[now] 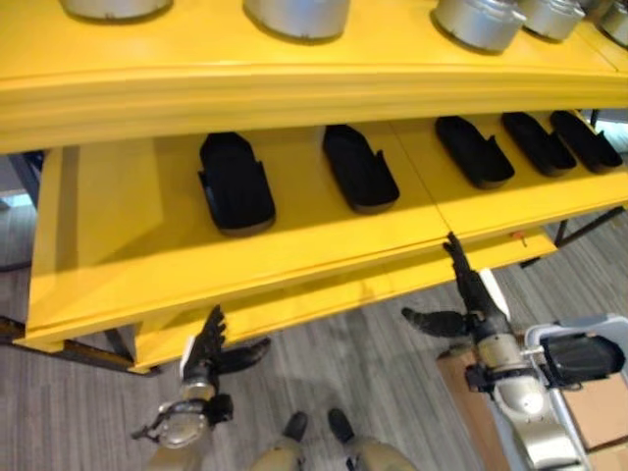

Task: Move parts from the plastic box to the shelf.

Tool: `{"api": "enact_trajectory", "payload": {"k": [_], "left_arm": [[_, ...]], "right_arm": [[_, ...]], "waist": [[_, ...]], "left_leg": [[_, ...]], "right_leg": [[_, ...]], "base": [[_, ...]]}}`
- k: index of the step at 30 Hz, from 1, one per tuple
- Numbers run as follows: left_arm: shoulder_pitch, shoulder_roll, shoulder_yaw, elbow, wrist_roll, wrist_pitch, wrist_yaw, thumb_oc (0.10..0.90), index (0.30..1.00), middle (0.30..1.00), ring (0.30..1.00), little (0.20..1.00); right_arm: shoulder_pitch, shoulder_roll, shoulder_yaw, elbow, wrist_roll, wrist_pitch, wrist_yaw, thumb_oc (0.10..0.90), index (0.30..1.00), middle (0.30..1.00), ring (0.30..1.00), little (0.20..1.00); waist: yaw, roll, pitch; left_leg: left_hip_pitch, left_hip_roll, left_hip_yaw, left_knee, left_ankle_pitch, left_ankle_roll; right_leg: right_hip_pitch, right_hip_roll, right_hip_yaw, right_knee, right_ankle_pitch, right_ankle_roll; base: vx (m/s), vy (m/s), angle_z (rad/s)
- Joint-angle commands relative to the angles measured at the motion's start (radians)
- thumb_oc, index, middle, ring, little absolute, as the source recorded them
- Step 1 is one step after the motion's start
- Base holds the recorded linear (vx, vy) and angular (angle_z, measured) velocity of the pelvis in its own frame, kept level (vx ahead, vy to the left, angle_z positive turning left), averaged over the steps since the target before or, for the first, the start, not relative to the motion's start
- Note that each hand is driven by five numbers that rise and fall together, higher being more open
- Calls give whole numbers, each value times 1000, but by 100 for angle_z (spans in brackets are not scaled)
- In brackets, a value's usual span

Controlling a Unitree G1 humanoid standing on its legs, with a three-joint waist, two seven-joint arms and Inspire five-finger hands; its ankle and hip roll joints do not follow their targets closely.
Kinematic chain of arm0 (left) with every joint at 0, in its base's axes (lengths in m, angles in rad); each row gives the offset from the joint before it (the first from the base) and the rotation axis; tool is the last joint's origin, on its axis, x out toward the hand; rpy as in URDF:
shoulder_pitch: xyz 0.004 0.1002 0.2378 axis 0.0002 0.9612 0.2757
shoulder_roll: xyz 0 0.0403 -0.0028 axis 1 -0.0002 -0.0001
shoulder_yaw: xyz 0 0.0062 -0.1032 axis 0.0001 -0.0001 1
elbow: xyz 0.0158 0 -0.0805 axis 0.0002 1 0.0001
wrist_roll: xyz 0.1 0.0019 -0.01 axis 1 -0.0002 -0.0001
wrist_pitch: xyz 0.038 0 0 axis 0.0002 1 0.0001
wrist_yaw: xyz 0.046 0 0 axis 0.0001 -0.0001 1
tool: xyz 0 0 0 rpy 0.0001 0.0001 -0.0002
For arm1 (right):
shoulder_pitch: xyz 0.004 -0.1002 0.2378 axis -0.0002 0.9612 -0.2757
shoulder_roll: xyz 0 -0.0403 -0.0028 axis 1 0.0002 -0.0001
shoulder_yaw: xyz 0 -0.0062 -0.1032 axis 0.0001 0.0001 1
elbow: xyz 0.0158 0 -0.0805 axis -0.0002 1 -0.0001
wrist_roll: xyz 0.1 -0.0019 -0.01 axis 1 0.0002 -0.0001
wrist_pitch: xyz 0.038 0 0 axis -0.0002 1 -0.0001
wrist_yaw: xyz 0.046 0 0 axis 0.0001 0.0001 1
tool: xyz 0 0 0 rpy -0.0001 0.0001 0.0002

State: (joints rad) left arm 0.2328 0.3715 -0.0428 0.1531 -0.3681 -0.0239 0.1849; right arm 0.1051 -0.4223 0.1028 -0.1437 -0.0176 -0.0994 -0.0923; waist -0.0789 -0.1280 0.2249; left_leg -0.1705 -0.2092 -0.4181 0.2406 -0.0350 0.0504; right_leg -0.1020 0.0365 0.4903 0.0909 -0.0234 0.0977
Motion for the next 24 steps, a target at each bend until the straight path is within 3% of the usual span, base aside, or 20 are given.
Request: {"api": "enact_trajectory", "payload": {"k": [1, 4, 6, 7, 9, 10, 12, 13, 14, 16, 24], "left_arm": [[16, 20, 32, -85, 54, -77, -23, 900, 1000, 1000, 1000, 1000], [15, 19, 20, -77, 59, -78, -23, 900, 1000, 1000, 1000, 1000], [20, 24, 29, -77, 58, -84, -9, 900, 1000, 1000, 1000, 1000], [22, 32, 52, -85, 33, -88, 20, 900, 1000, 1000, 1000, 1000], [55, 12, 99, -98, 3, -91, 47, 900, 1000, 1000, 1000, 1000], [60, 2, 110, -96, -4, -90, 53, 900, 1000, 1000, 1000, 1000], [70, -20, 145, -84, -28, -92, 69, 900, 1000, 1000, 1000, 1000], [75, -34, 150, -78, -29, -92, 66, 900, 1000, 1000, 1000, 1000], [74, -56, 147, -57, -26, -90, 65, 900, 1000, 1000, 1000, 1000], [75, -70, 144, -48, -40, -91, 64, 900, 1000, 1000, 1000, 1000], [44, -80, 74, -42, -6, -82, 32, 900, 1000, 1000, 1000, 1000]], "right_arm": [[-49, -58, -55, -31, 47, -61, -14, 900, 1000, 1000, 1000, 1000], [-38, -46, -59, -37, 46, -64, -22, 900, 1000, 1000, 1000, 1000], [-61, -31, -34, -32, 45, -66, -30, 900, 1000, 1000, 1000, 1000], [-104, -22, -2, -28, 37, -66, -36, 900, 1000, 1000, 1000, 1000], [-170, -22, 40, -1, 11, -56, -38, 900, 1000, 1000, 1000, 1000], [-191, -20, 48, 5, 13, -54, -33, 900, 1000, 1000, 1000, 1000], [-223, -29, 49, 8, -3, -49, -21, 900, 1000, 1000, 1000, 1000], [-212, -28, 45, 7, 1, -50, -14, 900, 1000, 1000, 1000, 1000], [-202, -36, 42, 15, -8, -47, -10, 900, 1000, 1000, 1000, 1000], [-167, -51, 17, -10, 3, -53, -6, 900, 1000, 1000, 1000, 1000], [-63, -78, -53, -48, 17, -72, -14, 900, 1000, 1000, 1000, 1000]], "waist": [[-10, 54, -123], [-24, 59, -121], [-11, 62, -96], [48, 74, -62], [87, 110, -40], [90, 117, -36], [111, 135, -22], [108, 121, -33], [99, 113, -59], [86, 115, -69], [22, 152, -75]], "left_leg": [[0, 14, 110, -141, 52, 21], [-5, 14, 140, -110, 25, 30], [-9, 37, 212, -73, -14, 42], [3, 91, 283, -74, -28, 39], [37, 167, 374, -107, -19, 26], [41, 181, 392, -120, -8, 24], [45, 205, 457, -153, 1, 13], [47, 203, 471, -171, 6, 6], [43, 220, 487, -182, 13, -9], [48, 248, 499, -182, 19, -26], [90, 360, 528, -210, 70, -91]], "right_leg": [[-48, 158, -19, -48, 85, -32], [-57, 167, 13, -36, 88, -27], [-88, 191, 37, 22, 86, -4], [-135, 107, -200, 92, 36, 0], [-127, -95, -531, 91, 15, -29], [-138, -126, -550, 99, 32, -27], [-126, -238, -688, 85, 48, 1], [-86, -224, -696, 12, 61, 8], [-88, -187, -656, -14, 56, 7], [-84, -166, -655, -15, 49, -3], [-44, -77, -639, -23, -8, -47]], "base": [[-9, 95, -38], [-7, 111, -49], [-69, 76, -99], [-123, -16, -177], [-150, -77, -303], [-188, -78, -302], [-184, -137, -146], [-47, -333, -39], [51, -341, -4], [76, -273, -1], [45, -254, -12]]}}
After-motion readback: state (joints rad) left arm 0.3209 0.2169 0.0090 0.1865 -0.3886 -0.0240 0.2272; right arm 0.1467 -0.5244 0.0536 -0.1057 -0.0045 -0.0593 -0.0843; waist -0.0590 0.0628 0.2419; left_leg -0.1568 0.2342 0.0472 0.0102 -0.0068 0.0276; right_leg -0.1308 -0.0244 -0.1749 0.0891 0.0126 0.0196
